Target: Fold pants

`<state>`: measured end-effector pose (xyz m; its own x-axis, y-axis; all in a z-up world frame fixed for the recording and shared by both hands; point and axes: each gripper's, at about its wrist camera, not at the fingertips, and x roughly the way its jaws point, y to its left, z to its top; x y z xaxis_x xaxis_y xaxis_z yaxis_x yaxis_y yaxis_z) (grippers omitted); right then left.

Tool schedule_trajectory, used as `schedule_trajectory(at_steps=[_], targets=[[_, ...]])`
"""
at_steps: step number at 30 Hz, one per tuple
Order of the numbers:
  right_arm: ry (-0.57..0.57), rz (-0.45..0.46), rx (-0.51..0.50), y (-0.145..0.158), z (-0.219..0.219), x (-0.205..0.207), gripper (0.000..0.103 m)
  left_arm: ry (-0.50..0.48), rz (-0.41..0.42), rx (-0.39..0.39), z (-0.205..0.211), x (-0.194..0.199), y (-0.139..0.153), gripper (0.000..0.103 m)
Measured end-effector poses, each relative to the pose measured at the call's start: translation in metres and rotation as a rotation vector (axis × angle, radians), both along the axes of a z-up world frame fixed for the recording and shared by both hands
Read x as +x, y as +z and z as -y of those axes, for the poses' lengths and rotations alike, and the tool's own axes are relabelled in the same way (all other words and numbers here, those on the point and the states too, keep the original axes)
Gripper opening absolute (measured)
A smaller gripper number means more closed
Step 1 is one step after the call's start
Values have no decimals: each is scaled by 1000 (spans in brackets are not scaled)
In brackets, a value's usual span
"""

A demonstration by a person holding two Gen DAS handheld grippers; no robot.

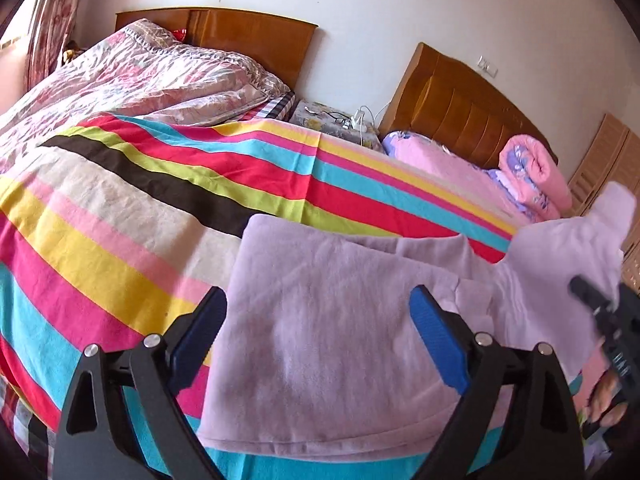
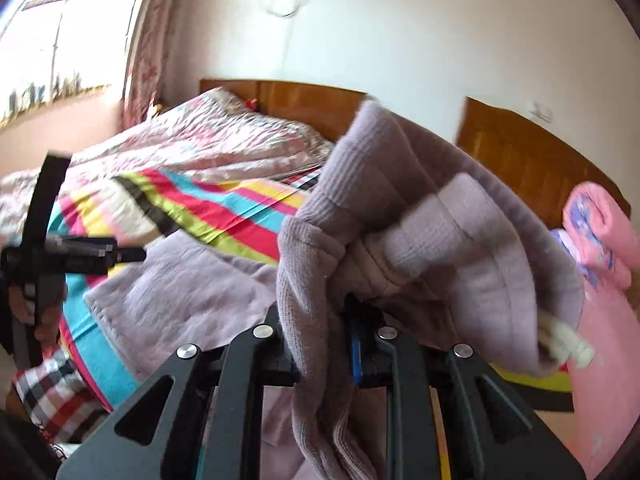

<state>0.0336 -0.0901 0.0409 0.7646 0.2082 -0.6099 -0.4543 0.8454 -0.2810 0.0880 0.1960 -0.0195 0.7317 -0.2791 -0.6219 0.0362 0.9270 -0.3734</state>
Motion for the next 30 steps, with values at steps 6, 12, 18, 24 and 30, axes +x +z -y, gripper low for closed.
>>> schedule_trajectory(at_steps=[6, 12, 18, 24, 30], targets=[[220, -65, -256, -95, -81, -29, 27, -14, -80, -246, -47, -24, -26, 93], [210, -74, -184, -84, -69, -27, 26, -200, -113, -406, -19, -28, -31, 93], [179, 49, -168, -75, -82, -36, 20, -268, -277, -396, 24, -6, -36, 96], [175, 117, -187, -70, -85, -46, 20, -313, -377, -622, 34, 14, -51, 96], [201, 65, -128, -56, -49, -56, 66, -247, -474, -514, 58, 42, -72, 65]])
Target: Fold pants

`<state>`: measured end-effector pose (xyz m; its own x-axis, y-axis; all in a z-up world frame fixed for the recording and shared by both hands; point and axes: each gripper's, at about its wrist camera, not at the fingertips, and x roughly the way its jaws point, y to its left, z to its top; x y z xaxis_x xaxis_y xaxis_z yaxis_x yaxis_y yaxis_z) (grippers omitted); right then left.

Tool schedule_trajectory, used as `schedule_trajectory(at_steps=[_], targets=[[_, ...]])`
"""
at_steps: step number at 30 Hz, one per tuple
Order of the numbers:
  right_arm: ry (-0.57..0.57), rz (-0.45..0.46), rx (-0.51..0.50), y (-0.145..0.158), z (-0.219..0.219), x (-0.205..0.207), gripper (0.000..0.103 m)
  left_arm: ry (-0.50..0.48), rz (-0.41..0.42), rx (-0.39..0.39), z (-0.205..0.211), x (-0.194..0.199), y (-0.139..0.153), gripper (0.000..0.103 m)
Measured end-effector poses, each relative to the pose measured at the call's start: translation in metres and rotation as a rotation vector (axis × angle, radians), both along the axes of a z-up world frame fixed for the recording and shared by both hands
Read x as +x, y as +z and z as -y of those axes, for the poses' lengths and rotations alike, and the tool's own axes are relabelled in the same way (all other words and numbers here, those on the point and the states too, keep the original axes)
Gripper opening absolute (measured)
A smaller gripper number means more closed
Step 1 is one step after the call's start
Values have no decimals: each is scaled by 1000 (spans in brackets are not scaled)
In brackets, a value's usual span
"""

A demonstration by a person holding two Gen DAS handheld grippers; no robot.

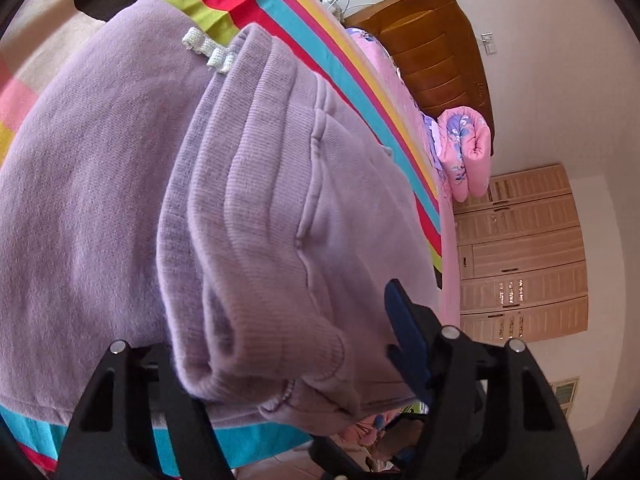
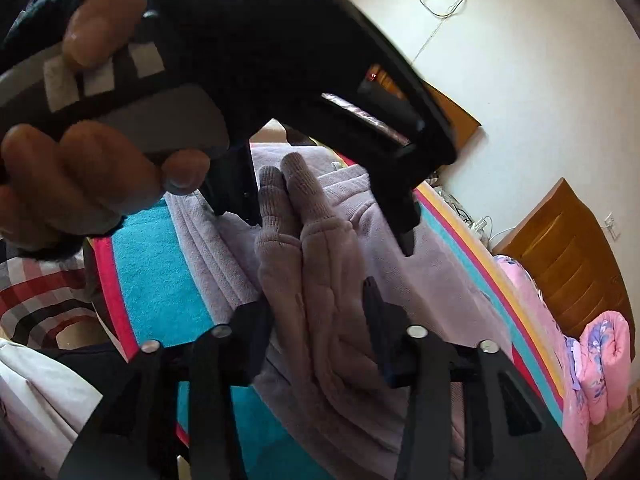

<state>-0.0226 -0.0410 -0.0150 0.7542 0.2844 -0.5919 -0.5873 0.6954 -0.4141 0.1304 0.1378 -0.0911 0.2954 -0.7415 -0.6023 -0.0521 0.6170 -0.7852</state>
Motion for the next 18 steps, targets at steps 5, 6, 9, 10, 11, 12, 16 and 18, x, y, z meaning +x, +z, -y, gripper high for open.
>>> schedule_trajectory(at_steps=[5, 6, 9, 10, 11, 12, 16, 18], targets=[[-261, -63, 221, 11, 110, -29, 80, -9, 42, 26, 2, -5, -1, 63], [-312, -98, 211, 0, 124, -33, 80, -8, 48, 30, 3, -5, -1, 63], [-398, -154, 192, -28, 142, -33, 78, -11, 72, 62, 10, -5, 2, 61], [-409, -152, 202, -33, 142, -31, 77, -12, 84, 89, 14, -5, 8, 47], [-422, -136, 207, -33, 140, -27, 74, -15, 104, 115, 16, -7, 13, 39], [-447, -107, 197, -34, 136, -23, 73, -20, 129, 126, 17, -8, 20, 32], [-509, -55, 92, -48, 122, -4, 72, -45, 295, 93, 13, -18, 74, 25], [-518, -30, 43, -47, 116, -1, 72, -19, 391, 49, -5, -30, 111, 25]])
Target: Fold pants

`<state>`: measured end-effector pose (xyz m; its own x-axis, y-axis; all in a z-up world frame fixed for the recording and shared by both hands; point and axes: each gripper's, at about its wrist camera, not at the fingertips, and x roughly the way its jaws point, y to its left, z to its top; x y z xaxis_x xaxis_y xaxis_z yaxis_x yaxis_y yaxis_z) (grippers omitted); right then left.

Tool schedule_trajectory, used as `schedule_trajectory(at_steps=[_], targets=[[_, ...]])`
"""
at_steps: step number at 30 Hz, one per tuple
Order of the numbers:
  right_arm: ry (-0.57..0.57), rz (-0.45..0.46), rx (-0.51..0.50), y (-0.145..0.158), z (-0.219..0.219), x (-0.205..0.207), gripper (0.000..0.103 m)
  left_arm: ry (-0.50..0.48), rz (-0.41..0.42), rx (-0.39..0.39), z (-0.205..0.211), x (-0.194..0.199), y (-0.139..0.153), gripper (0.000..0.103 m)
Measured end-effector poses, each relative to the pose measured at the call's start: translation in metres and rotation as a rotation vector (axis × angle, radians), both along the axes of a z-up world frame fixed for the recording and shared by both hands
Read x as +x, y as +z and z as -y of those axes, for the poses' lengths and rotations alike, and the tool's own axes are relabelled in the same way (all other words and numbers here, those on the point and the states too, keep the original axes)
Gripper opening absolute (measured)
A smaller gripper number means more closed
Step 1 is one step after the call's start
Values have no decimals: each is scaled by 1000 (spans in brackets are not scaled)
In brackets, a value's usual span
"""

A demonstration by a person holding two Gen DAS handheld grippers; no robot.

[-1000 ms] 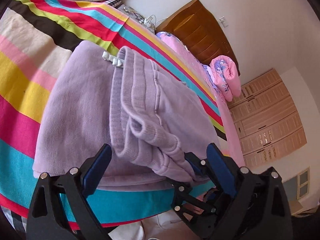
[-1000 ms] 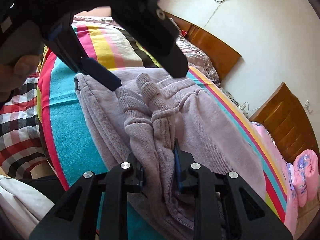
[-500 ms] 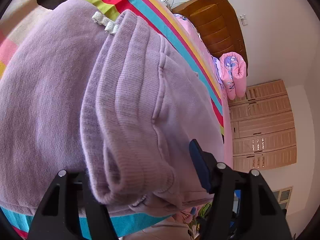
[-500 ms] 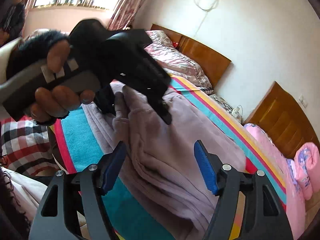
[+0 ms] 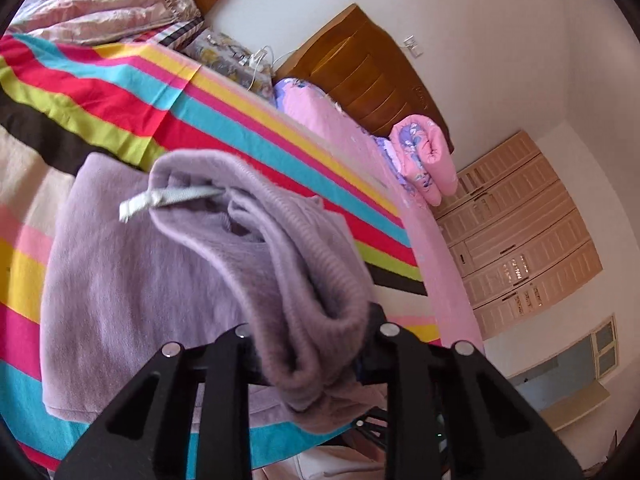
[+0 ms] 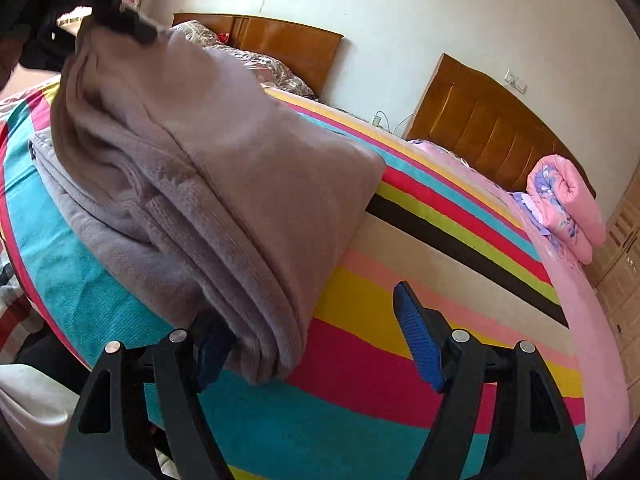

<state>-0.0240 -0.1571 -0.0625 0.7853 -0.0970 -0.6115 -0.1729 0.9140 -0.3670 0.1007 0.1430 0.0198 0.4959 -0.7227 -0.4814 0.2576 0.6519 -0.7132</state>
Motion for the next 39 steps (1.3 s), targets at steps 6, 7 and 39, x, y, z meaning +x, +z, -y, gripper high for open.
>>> schedule_trajectory(at_steps=[6, 7, 39], targets=[[44, -42, -5, -5, -10, -4, 73, 133, -84, 61, -72, -12, -45, 25], [40, -46, 8, -8, -9, -3, 73, 147, -145, 52, -80, -11, -73, 25], [506, -337, 564, 38, 17, 253, 81, 97, 107, 460, -16, 32, -85, 72]])
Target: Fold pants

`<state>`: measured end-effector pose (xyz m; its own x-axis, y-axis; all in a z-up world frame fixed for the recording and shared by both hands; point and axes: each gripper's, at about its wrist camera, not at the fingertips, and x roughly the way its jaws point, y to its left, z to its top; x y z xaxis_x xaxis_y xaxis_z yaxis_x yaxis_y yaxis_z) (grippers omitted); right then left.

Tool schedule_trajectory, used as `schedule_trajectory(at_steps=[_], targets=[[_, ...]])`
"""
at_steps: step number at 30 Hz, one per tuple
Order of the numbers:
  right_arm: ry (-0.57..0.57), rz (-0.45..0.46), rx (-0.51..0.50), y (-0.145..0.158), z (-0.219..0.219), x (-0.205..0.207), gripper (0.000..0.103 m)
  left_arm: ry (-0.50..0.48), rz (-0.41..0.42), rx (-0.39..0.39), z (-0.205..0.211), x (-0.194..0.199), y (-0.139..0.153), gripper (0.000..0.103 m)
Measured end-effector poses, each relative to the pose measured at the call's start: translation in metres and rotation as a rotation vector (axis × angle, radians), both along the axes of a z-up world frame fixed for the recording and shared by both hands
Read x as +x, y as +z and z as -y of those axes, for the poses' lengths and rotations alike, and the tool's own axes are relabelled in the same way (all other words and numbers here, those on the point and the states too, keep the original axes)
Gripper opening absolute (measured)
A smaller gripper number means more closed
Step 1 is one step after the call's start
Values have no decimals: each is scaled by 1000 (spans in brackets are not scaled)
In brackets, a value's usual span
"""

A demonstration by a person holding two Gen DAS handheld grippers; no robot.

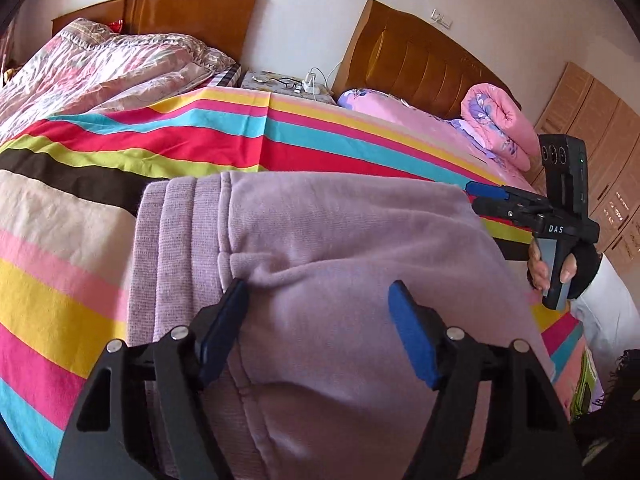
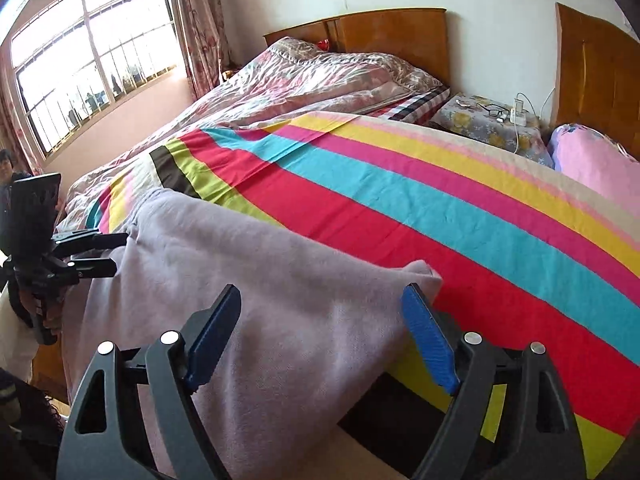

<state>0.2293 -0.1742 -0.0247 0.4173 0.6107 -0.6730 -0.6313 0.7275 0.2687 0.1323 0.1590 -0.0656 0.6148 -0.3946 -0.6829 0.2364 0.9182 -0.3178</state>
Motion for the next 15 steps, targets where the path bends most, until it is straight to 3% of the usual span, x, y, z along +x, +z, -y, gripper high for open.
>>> schedule_trajectory(at_steps=[3, 5, 8, 10, 13, 15], targets=[[128, -10, -81, -14, -24, 8, 81, 1, 4, -1, 0, 0, 0, 72], [67, -42, -62, -21, -16, 31, 76, 2, 9, -2, 1, -1, 3, 72], [-170, -12, -121, -7, -9, 53, 79, 18, 9, 22, 4, -4, 8, 72], [-123, 18, -78, 10, -25, 41, 79, 63, 7, 40, 6, -15, 22, 72], [29, 113, -142, 30, -65, -3, 85, 72, 50, 75, 8, -42, 42, 78], [79, 116, -174, 32, -80, -31, 85, 51, 48, 96, 11, -60, 43, 79]])
